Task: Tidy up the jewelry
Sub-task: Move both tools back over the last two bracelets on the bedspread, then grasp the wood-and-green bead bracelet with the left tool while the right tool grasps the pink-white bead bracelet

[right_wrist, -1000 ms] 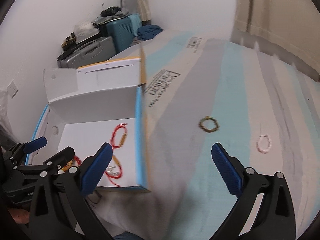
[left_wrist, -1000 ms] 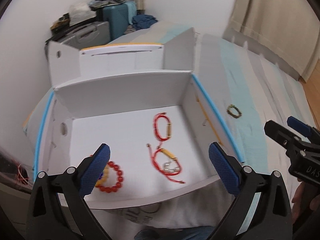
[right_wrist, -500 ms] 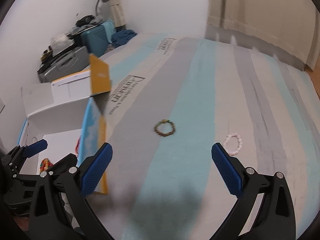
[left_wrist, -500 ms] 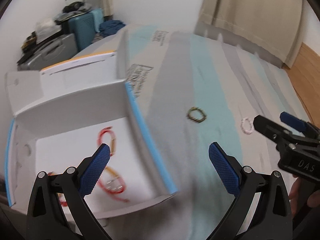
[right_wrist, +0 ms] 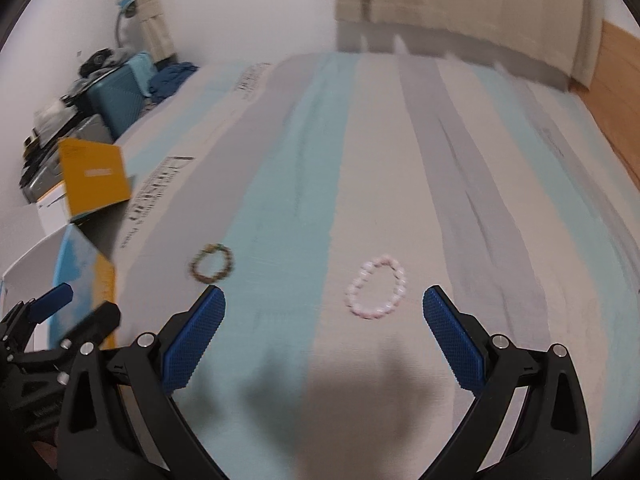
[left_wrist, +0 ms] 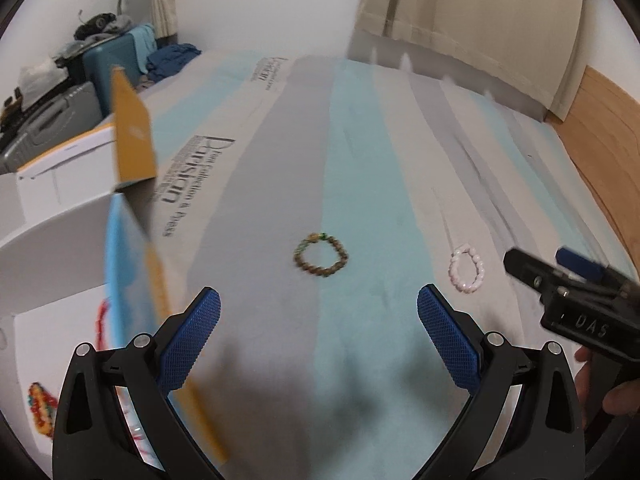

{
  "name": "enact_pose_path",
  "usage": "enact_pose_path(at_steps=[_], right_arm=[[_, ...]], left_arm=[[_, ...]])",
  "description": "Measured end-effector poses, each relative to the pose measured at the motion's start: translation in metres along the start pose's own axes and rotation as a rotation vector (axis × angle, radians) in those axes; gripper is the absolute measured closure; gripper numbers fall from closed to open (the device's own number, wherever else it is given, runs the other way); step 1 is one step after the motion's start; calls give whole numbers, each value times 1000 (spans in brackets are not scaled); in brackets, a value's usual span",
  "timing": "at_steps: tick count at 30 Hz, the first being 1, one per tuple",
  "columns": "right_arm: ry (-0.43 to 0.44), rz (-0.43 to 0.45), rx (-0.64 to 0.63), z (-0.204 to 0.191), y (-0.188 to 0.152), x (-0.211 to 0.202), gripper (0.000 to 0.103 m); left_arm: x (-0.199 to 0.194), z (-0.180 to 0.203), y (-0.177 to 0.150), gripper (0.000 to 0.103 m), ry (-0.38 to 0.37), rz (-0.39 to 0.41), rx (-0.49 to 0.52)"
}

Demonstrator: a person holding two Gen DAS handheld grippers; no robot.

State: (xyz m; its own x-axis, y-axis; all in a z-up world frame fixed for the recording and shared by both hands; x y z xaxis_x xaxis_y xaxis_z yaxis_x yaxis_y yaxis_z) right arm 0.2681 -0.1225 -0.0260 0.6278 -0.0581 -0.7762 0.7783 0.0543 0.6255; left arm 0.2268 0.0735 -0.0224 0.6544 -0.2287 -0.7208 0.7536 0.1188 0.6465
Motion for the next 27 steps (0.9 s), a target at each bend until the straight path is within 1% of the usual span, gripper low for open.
enact_pose_path(at_steps=[2,6,9,12,16,18,22,24,27], right_arm=[[6,-15,20,12,-2,11,8],[-6,-29,50,29,-1,35,8],[-22,-36,19,34,0,54,8],[-24,-50,2,36,-3,75,8],[-32,-76,-25,31,-10,101,8],[-33,-92,-28,29,-13,110,8],[-22,-111,-39,20,-20,127,8],[-3,-133,-58,11,-28,138,8],[-24,-140,-79,4,-35,148,8]], left_arm=[[14,5,4,6,-16,-4,-1],[50,12,8,6,-25,-43,22],[70,10,11,6,-16,-48,42],[92,6,8,6,-28,-49,60],[118,-2,5,6,-18,-76,85],[124,-6,5,6,-32,-71,74],[140,-16,-2,6,-14,-83,33],[147,-19,-5,6,-3,-87,25],[157,-25,-8,6,17,-107,32]])
Point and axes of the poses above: each gripper's, at about its wrist camera, not at the fingertips, and x roughly the way its jaws point, z to its right, y to its top, the point moved 6 cm from there along x, roughly the way its jaws point, and after that the axes turned 12 degrees about -y, right-handed, at the moved point
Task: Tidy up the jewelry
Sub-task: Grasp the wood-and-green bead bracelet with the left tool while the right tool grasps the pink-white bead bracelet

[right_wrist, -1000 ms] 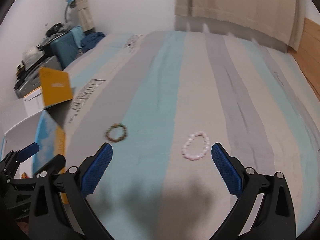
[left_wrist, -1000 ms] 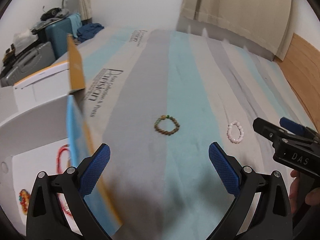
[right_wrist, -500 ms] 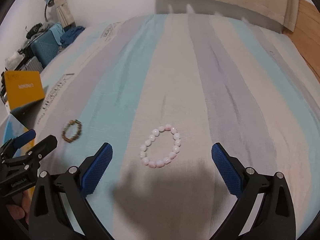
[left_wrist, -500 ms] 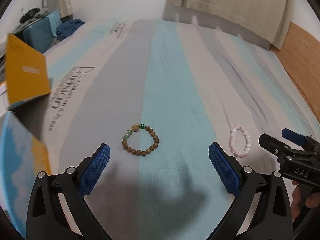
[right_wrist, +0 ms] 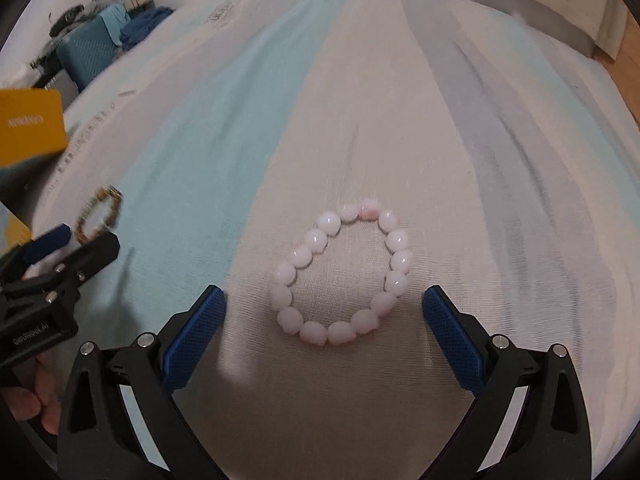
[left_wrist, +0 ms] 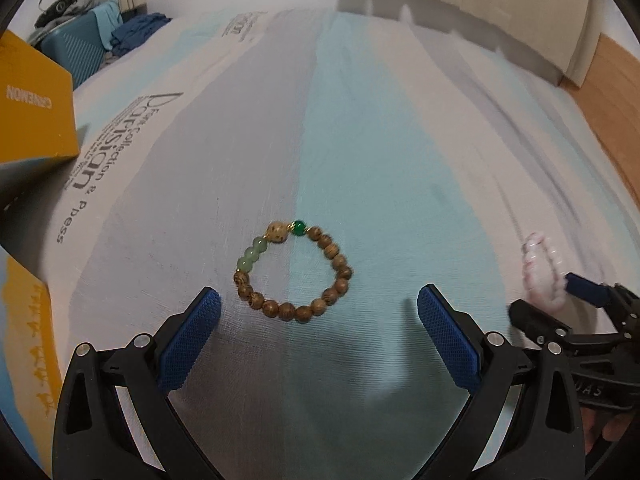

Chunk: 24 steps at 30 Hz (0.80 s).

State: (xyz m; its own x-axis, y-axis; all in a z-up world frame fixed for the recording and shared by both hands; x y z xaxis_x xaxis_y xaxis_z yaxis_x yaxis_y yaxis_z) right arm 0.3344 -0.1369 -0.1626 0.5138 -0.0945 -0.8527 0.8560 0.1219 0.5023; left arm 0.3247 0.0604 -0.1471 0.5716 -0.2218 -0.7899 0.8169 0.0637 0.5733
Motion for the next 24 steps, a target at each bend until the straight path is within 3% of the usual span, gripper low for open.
enact_pose_path(at_steps=[5,7,9,13,15,18,21,24], right_arm=[[14,23,5,0,0,-1,10],[14,21,9,3,-1,-2,17],[17,20,15,6,-1,-3,30],[19,12,19,11,0,-3,44],[15,15,22,12,3,-4,60],[17,16,29,15,5,-4,74],[9,19,20,15,5,-4,83],[8,23,20,15,5,-5,84]], left_arm=[[7,-5,-1,6,7,-4,2],[8,-4,-2,6,16,-6,10],[9,-4,-2,6,20,-5,14],[9,-5,-2,8,15,2,9],[9,-5,-2,10,18,4,5],[7,-6,-2,15,25,6,-1],[6,-7,-3,18,34,1,0],[5,-8,-3,23,51,-4,-2]])
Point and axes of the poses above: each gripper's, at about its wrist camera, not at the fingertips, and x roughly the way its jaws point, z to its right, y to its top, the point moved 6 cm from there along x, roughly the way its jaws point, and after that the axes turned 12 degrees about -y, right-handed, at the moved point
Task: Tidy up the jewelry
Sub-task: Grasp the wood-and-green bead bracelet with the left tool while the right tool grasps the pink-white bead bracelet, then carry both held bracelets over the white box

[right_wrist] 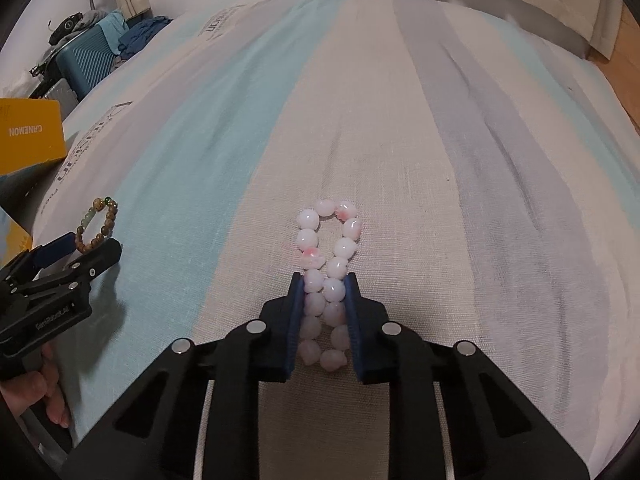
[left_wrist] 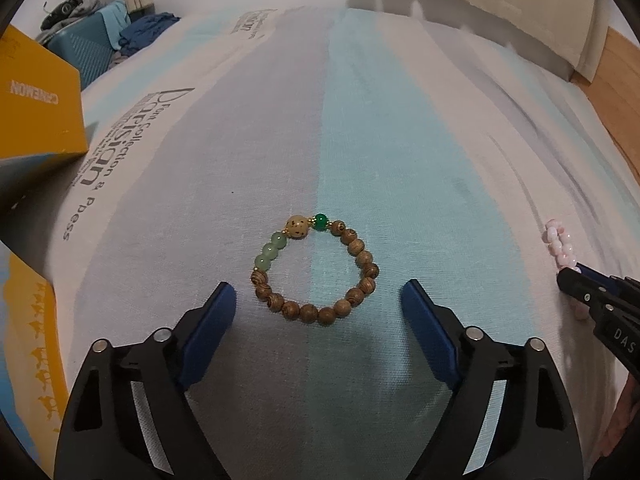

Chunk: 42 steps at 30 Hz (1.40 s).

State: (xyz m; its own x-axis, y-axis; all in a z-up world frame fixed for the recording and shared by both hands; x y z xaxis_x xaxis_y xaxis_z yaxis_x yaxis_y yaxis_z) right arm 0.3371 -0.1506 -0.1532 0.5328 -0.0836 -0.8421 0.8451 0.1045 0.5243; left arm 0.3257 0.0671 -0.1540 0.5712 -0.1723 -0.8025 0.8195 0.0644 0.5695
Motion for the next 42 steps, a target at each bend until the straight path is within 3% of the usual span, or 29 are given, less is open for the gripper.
enact_pose_path(at_steps=[5,8,10,12,27,42], right_arm=[[4,3,8,-2,3,-1,84],[10,4,15,0,3,-3,84],[13,3,18,1,3,-3,84],[13,3,20,0,3,-3,84],[31,35,35,10,5,-18,85],[38,112,45,21,11,-59,85]], left_arm=[[-3,-6,1,38,22,-2,-16],[-6,-10,1,57,35,-6,-25],[-8,-12,1,84,38,-11,-27],[-9,-13,1,96,32,-13,-30],[-28,-7,7,96,3,22,-18],[-55,3,12,96,-22,44,-4]])
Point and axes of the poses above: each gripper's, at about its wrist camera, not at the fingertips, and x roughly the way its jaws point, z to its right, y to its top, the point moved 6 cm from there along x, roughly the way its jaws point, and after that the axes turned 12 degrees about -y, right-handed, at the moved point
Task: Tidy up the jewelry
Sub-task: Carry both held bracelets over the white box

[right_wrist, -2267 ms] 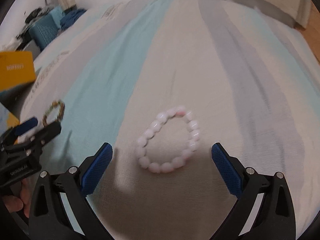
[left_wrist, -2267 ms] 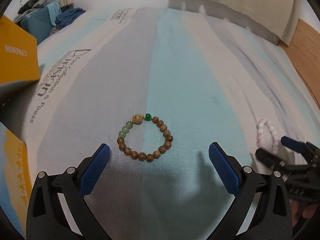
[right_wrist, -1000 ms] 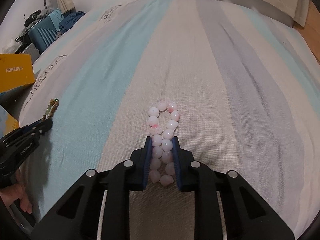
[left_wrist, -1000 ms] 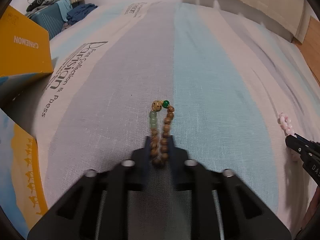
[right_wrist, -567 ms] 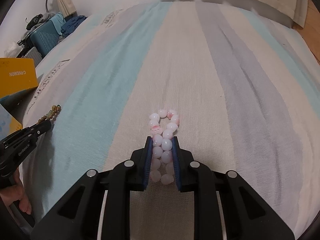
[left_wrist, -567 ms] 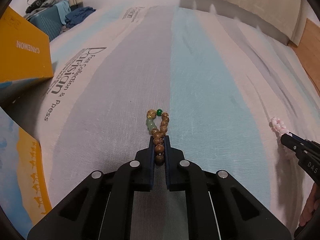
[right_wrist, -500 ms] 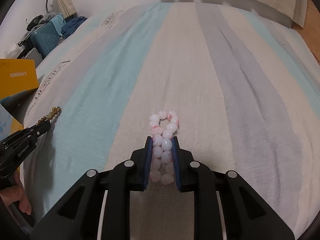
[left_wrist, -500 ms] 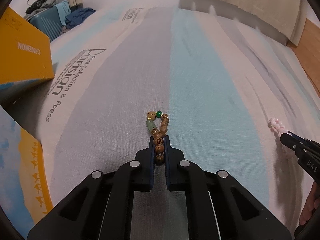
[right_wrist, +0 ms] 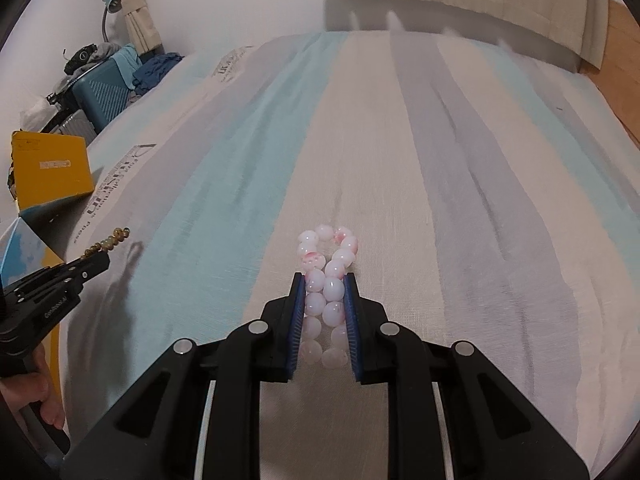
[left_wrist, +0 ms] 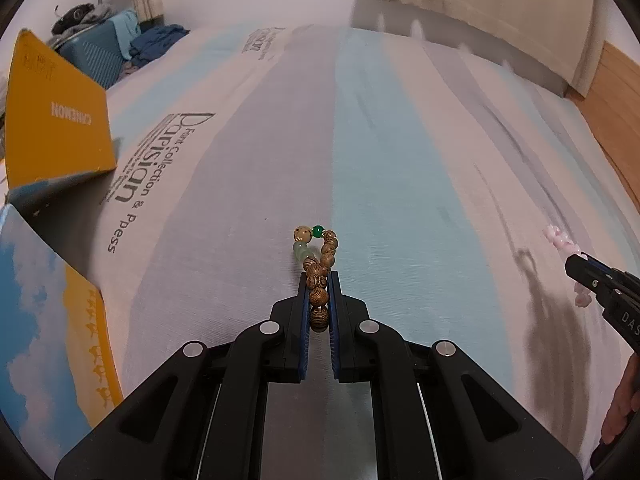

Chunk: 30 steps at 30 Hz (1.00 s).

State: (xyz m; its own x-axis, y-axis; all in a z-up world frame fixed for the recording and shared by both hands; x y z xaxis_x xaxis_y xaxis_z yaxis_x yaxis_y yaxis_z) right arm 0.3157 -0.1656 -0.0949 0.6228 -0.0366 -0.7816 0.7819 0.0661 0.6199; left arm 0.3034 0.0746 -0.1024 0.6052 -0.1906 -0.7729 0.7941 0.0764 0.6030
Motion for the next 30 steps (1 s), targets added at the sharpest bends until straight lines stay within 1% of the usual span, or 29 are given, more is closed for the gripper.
enact_pose_path(at_steps=[5,8,13,15,20,24,30], right_arm=[[-4,19,3,2,-1,-17,85],[-4,26,11,1,-4,-33,85],[-1,27,14,-6,-10,-62,85],[-1,31,10,-11,-11,-74,85],[10,39,10,-21,-13,-98,85],[21,54,0,-32,-12,-121,85],[34,79,-16,-47,-11,-154,85]], left_arm=[[-15,11,1,96,-20,17,17],[-25,16,0,96,-47,26,13],[-44,19,-7,96,-53,23,3],[-51,22,-10,96,-51,16,19],[-79,28,-15,96,-74,17,23],[-104,30,-18,96,-74,31,28],[-135,20,-28,96,-60,39,18]])
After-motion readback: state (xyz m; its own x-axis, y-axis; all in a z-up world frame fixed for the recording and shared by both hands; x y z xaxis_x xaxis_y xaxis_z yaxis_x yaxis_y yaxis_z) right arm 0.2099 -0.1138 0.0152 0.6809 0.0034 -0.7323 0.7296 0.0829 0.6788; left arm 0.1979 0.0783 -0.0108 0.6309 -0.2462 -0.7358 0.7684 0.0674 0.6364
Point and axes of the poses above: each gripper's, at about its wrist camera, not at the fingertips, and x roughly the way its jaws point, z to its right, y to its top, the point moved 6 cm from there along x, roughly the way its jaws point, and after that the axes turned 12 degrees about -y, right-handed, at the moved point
